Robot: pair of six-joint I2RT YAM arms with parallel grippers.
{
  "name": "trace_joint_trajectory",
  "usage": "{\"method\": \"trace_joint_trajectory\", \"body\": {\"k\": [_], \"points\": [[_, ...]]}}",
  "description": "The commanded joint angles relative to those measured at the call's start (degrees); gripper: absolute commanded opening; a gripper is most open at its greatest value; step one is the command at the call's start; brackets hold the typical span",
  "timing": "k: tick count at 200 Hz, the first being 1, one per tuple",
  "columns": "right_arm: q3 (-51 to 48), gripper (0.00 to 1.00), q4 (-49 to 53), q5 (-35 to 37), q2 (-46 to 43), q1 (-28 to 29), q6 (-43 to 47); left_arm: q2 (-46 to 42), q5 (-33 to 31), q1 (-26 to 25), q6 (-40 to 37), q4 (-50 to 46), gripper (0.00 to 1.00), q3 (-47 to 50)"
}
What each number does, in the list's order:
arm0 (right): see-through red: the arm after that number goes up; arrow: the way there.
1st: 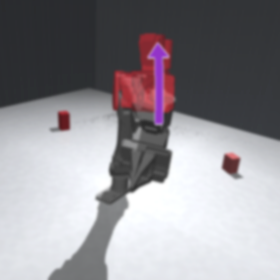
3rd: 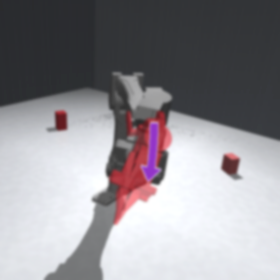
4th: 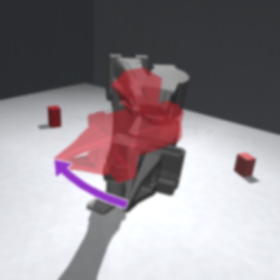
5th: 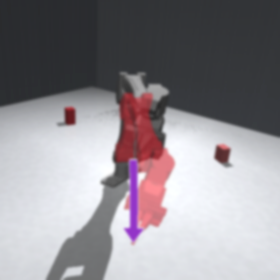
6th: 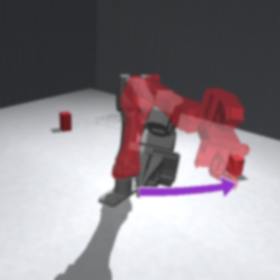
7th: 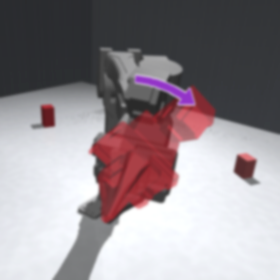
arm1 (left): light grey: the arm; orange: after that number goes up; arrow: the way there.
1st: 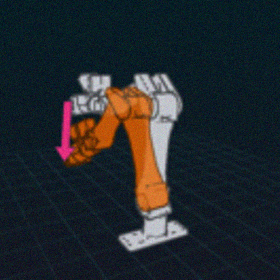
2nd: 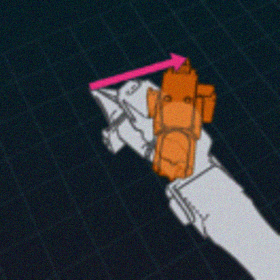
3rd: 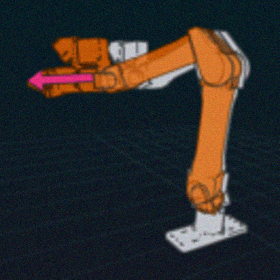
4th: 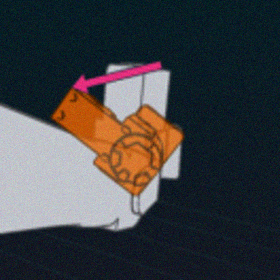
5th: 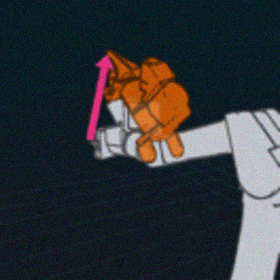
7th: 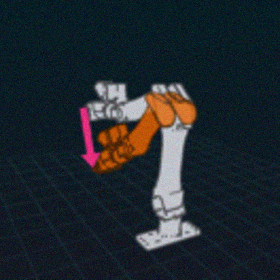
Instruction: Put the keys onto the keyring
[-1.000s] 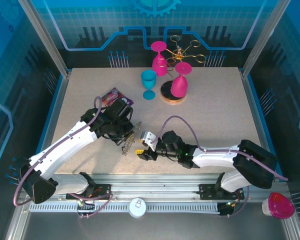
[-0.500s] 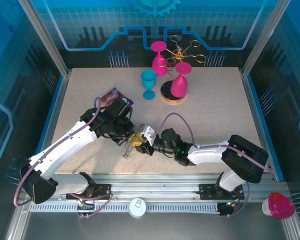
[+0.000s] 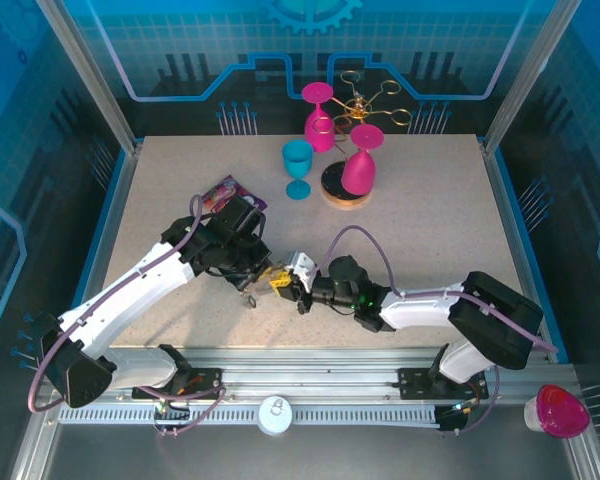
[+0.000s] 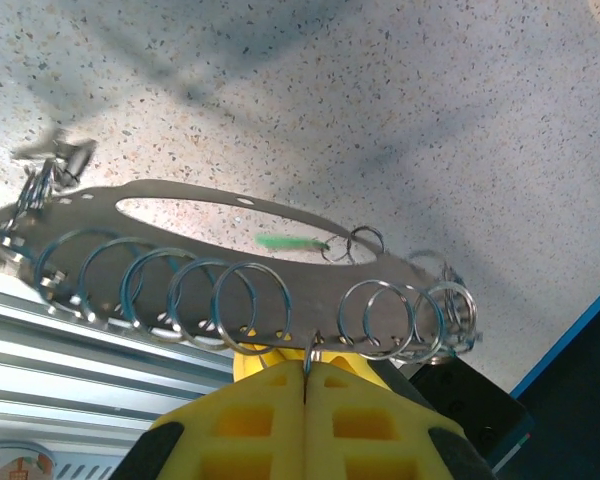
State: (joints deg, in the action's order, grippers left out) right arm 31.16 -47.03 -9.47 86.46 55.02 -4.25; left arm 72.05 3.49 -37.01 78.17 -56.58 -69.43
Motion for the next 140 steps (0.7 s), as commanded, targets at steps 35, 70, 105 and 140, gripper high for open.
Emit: {"method": "trace_joint_trajectory", "body": {"k": [35,70,105,140], "points": [[-2.18,0.0,1.65,-1.91,-0.17,-1.77,0.91,-0.69,-1.3,0.58,1.17,-0.51,0.0,1.15],[-1.32,0.33,1.76,-1.8,-0.65,-1.98,0.98,-0.27,-0.66,0.6,1.65,0.29,0.0,1.42],[-4.03,0.49,1.58,-0.3,-6.52,-2.12,6.3,-0.68,-0.48,0.55,3.91,1.37,0.0,2.64],[-2.98,0.4,1.21,0.34,-7.32,-1.42,13.61,-0.57,1.83,0.46,6.84,4.31,0.0,4.54]]}}
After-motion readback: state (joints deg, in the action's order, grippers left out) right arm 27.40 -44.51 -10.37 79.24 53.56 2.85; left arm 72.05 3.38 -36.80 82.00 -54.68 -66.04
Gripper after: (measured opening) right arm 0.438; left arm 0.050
